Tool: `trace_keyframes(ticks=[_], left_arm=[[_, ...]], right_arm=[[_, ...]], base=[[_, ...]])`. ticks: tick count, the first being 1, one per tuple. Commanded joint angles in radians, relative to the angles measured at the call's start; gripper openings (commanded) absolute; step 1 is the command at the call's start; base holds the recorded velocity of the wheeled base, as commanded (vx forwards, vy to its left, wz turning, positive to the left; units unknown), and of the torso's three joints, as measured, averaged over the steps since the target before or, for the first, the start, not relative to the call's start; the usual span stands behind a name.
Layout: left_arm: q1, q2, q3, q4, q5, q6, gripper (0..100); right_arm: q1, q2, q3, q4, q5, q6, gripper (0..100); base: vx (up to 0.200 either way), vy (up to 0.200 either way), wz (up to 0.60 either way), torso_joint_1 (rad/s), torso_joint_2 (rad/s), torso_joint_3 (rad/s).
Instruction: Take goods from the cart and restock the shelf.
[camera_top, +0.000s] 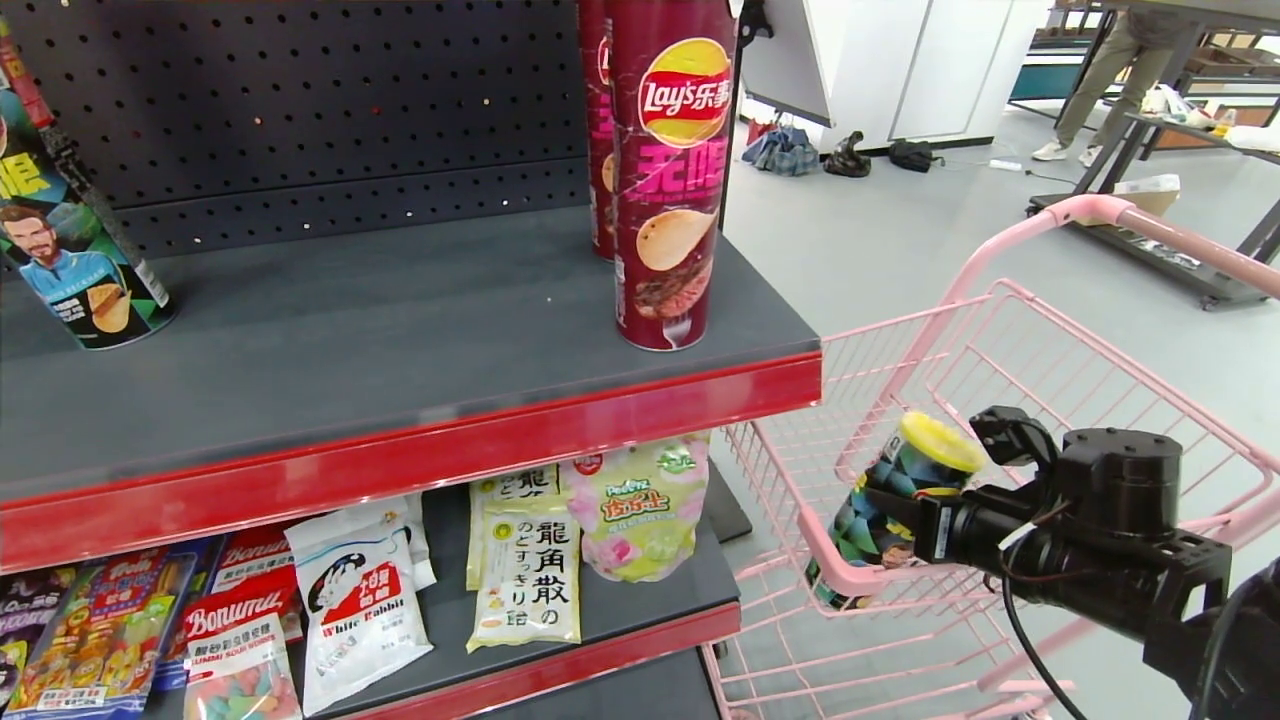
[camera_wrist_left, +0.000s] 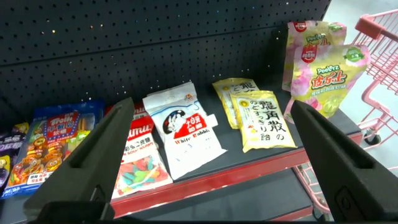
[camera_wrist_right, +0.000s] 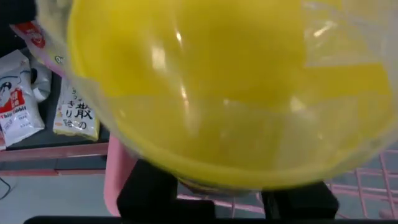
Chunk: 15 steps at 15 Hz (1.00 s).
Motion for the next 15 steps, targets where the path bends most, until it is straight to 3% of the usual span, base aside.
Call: trace_keyframes(ticks=[1,3,5,6,8,9,15], left_arm=[[0.000,0.001,0.000,0.000,0.000,0.000,100],[0.000,0.001,0.000,0.000,0.000,-0.001,100],[0.000,0.001,0.000,0.000,0.000,-0.001,100],[0.000,0.001,0.000,0.000,0.000,-0.001,100],[0.000,0.001,0.000,0.000,0.000,-0.001,100],[0.000,0.001,0.000,0.000,-0.001,-0.001,100],[0.000,0.001,0.000,0.000,-0.004,0.000,100]], right_arm=[[-0.005,-0.085,-0.072,0.018,-0.002,-0.023,0],[-0.032,-0.179,-0.191,0.127,-0.002,-0.103,0],[-0.051,-0.325,-0.345,0.371,0.000,-0.132,0],[-0.055,-0.409,-0.411,0.520,-0.003,-0.138,0],[-0.054,-0.616,-0.514,0.863,-0.138,-0.176,0],[-0.044,-0.723,-0.544,1.027,-0.128,-0.190,0],[-0.072,-1.289,-0.471,1.566,-0.131,-0.239,0]], base=[[0.000,0.000,0.00,0.000,0.00,0.000],[0.000,0.000,0.00,0.000,0.00,0.000],[0.000,0.000,0.00,0.000,0.00,0.000],[0.000,0.000,0.00,0.000,0.00,0.000],[0.000,0.000,0.00,0.000,0.00,0.000],[0.000,0.000,0.00,0.000,0.00,0.000],[0.000,0.000,0.00,0.000,0.00,0.000]])
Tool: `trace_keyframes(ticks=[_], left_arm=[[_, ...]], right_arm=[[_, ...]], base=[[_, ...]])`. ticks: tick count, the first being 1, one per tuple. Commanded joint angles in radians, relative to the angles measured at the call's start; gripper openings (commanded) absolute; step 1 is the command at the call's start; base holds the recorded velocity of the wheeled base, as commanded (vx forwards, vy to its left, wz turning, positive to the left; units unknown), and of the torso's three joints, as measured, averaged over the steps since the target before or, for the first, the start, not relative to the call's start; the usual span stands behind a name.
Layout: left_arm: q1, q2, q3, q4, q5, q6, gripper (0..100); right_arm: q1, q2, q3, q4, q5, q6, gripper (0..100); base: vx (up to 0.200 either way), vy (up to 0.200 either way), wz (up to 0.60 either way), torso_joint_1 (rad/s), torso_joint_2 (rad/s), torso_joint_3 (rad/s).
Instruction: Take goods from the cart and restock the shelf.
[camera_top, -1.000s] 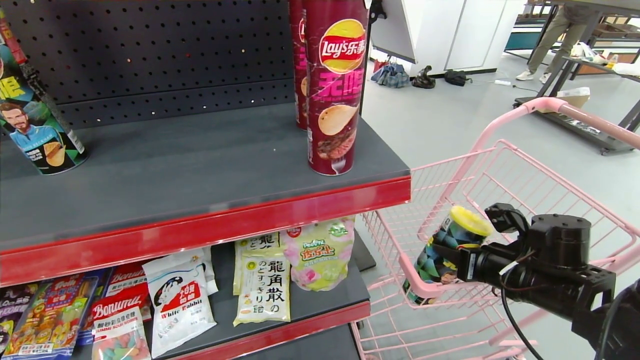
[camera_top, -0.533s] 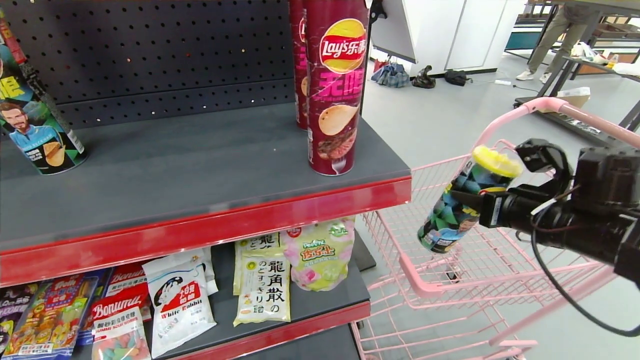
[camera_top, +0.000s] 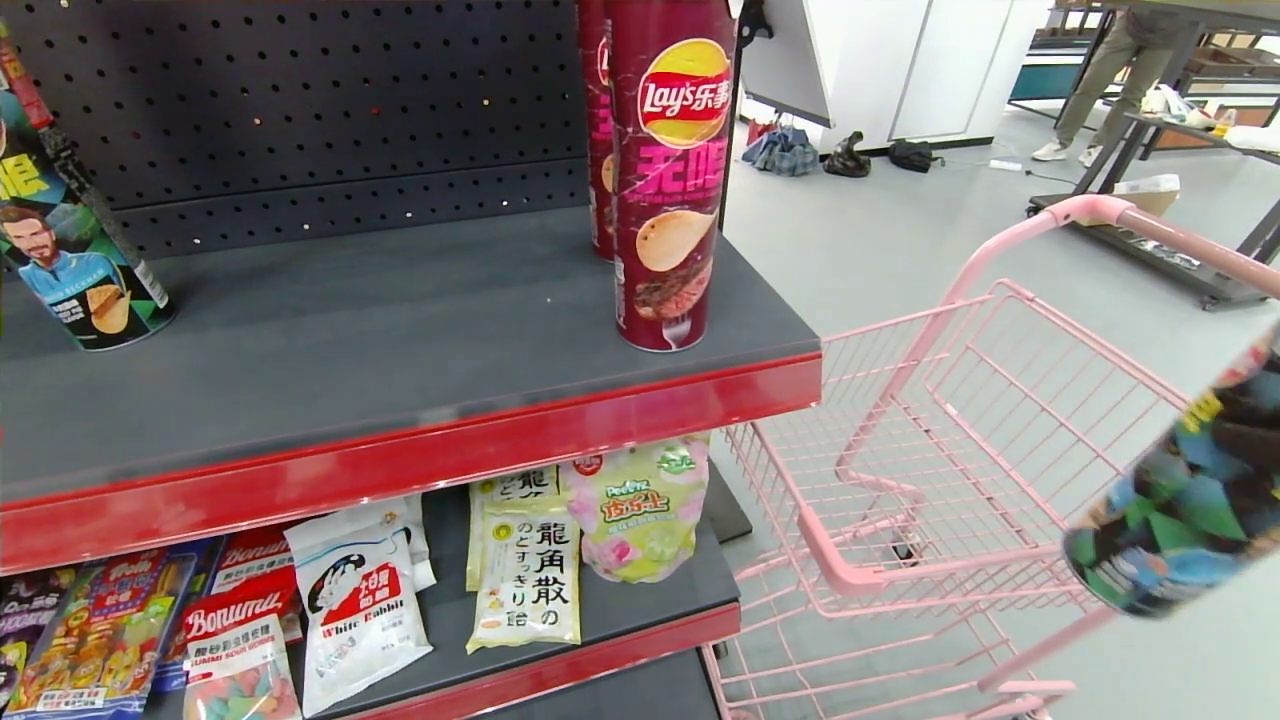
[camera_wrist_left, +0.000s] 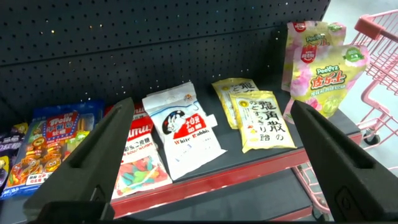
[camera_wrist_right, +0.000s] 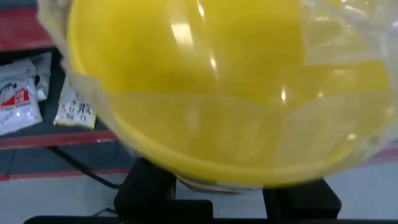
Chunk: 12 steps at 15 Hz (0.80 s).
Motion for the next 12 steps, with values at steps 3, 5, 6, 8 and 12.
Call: trace_keyframes(ticks=[3,5,6,8,12], left_arm=[[0.000,0.001,0.000,0.000,-0.001,-0.002,100],[0.000,0.001,0.000,0.000,-0.003,-0.002,100],[0.000,0.001,0.000,0.000,-0.003,-0.002,100],[0.000,0.001,0.000,0.000,-0.003,-0.002,100],[0.000,0.001,0.000,0.000,-0.001,-0.002,100]], right_arm=[[-0.017,-0.448,0.086,0.248,-0.044,-0.022,0],[-0.016,-0.489,0.094,0.292,-0.065,-0.022,0],[-0.016,-0.492,0.094,0.294,-0.065,-0.022,0],[-0.014,-0.489,0.094,0.292,-0.065,-0.022,0],[-0.011,-0.474,0.097,0.292,-0.065,-0.022,0]], base=[[0.000,0.000,0.00,0.000,0.00,0.000],[0.000,0.000,0.00,0.000,0.00,0.000],[0.000,0.000,0.00,0.000,0.00,0.000],[0.000,0.000,0.00,0.076,-0.29,-0.200],[0.000,0.000,0.00,0.152,-0.48,-0.334]])
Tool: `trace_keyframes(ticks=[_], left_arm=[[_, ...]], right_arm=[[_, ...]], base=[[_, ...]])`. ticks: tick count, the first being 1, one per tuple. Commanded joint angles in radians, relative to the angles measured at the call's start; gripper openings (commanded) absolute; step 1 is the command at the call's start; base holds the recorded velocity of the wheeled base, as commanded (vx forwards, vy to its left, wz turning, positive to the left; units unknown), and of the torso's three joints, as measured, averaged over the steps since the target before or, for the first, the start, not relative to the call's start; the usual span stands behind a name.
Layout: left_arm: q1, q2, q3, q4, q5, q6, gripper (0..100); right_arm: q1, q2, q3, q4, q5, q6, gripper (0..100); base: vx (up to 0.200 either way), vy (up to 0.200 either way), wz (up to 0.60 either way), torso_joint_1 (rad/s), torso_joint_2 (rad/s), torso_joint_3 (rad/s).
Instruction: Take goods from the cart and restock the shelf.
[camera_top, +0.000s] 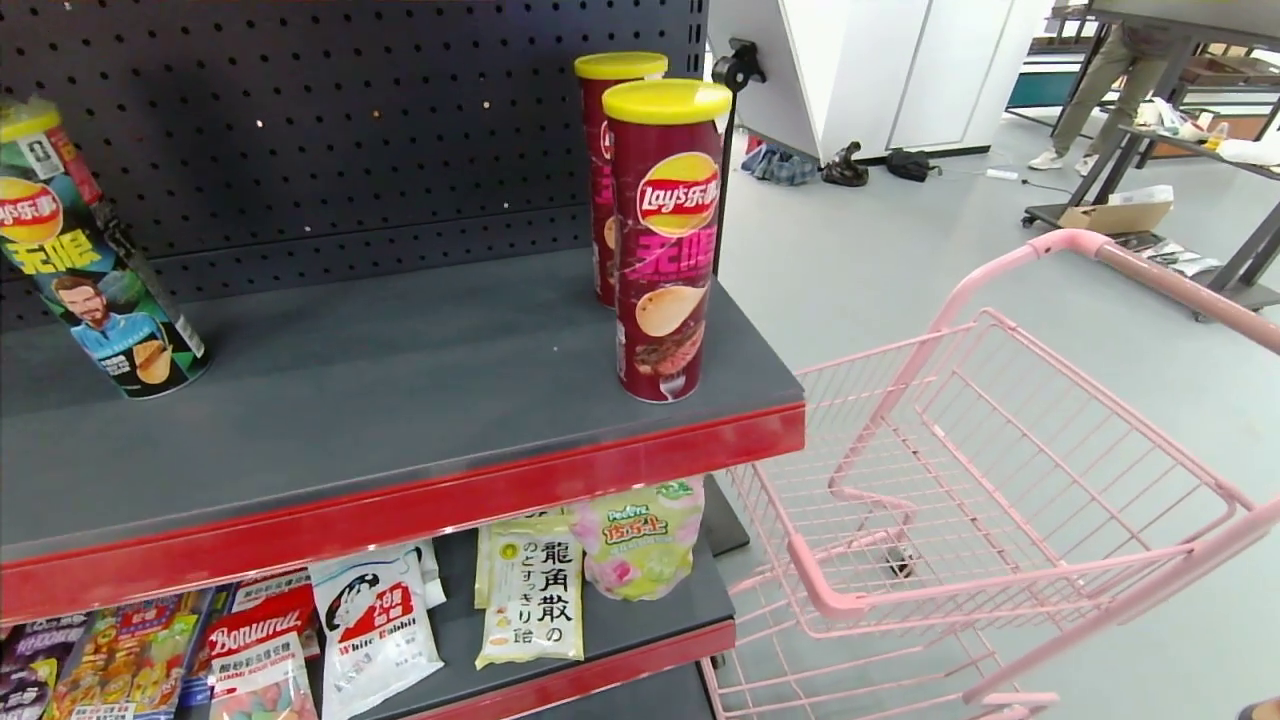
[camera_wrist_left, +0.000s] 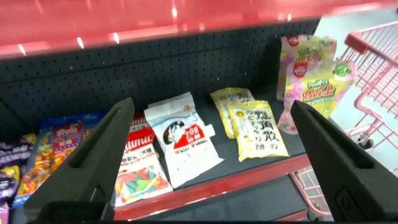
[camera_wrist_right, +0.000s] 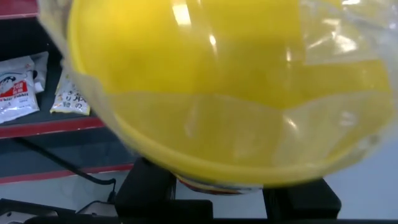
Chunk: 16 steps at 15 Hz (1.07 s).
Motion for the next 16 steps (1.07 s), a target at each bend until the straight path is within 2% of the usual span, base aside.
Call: trace_keyframes(ticks=[1,9,15,16], left_arm=[[0.000,0.001,0.000,0.000,0.001,0.000,100],[0.000,0.001,0.000,0.000,0.001,0.001,100],[0.000,0.001,0.000,0.000,-0.001,0.001,100],[0.000,0.001,0.000,0.000,0.001,0.000,100]], right_arm=[[0.001,0.007,0.001,0.000,0.001,0.000,0],[0.004,0.046,-0.005,-0.008,0.001,0.000,0],[0.003,0.066,-0.001,-0.001,0.003,0.000,0],[0.003,0.066,-0.001,-0.001,0.003,0.000,0]], base=[[0.000,0.000,0.00,0.183,-0.56,-0.364],[0.000,0.000,0.00,0.202,-0.54,-0.345],[0.000,0.000,0.00,0.124,-0.30,-0.176],[0.000,0.000,0.60,0.022,-0.03,-0.017]])
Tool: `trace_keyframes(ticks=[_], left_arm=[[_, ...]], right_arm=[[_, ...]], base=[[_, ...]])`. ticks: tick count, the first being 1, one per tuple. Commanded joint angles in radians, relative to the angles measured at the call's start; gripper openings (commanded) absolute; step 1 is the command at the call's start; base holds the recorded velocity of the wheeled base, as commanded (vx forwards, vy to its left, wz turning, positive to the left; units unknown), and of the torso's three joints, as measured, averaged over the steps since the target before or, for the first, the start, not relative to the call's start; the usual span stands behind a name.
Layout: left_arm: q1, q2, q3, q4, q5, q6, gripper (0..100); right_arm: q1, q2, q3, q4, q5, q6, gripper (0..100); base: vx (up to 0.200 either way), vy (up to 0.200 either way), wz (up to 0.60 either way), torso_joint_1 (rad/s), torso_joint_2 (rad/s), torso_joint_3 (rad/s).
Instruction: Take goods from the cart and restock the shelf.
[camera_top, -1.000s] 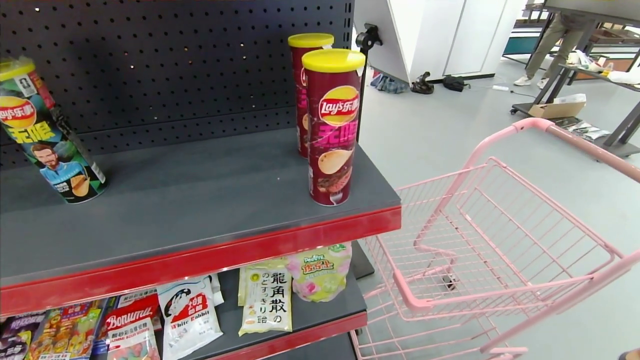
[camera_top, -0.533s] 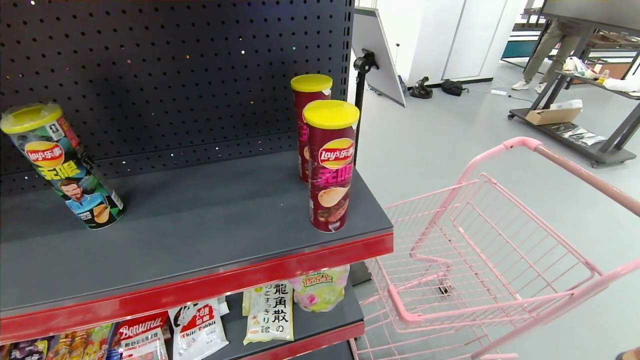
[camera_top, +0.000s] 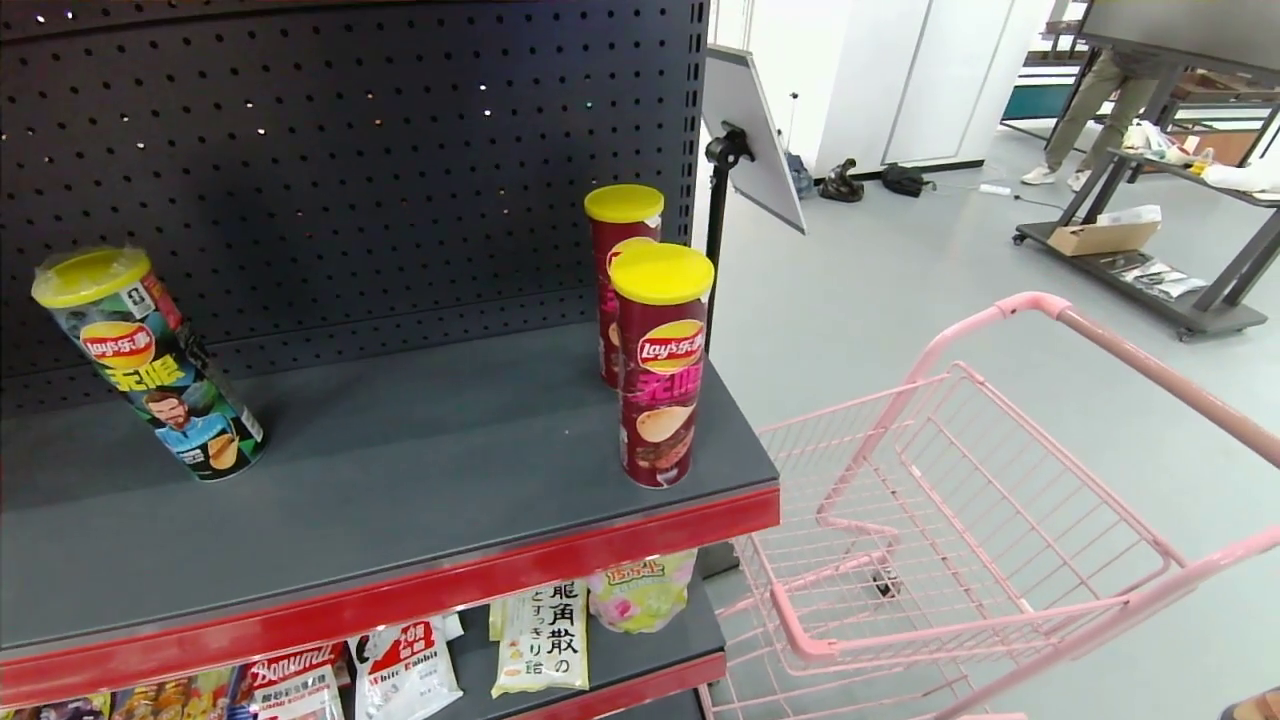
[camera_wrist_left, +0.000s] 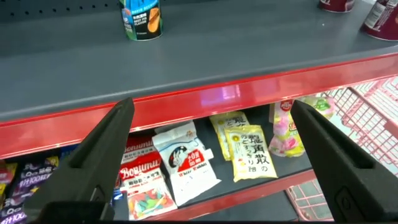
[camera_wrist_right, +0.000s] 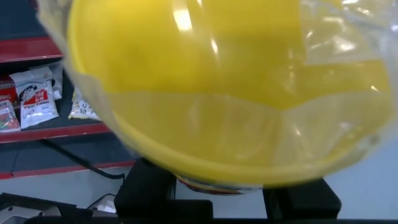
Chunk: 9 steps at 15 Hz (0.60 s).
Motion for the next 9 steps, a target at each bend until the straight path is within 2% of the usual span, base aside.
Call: trace_keyframes(ticks=[1,8,9], left_arm=[[0.000,0.001,0.000,0.000,-0.001,-0.001,100],[0.000,0.001,0.000,0.000,0.000,0.000,100],[0.000,0.001,0.000,0.000,0.000,0.000,100]], right_arm=[[0.000,0.010,0.005,0.001,-0.001,0.000,0],[-0.006,-0.018,0.043,-0.007,0.000,0.001,0],[-0.005,-0.028,0.049,-0.007,-0.001,0.001,0]], base=[[0.000,0.000,0.60,0.007,-0.01,-0.012],[0.000,0.000,0.60,0.008,0.00,0.000],[0.000,0.000,0.00,0.000,0.00,0.000]])
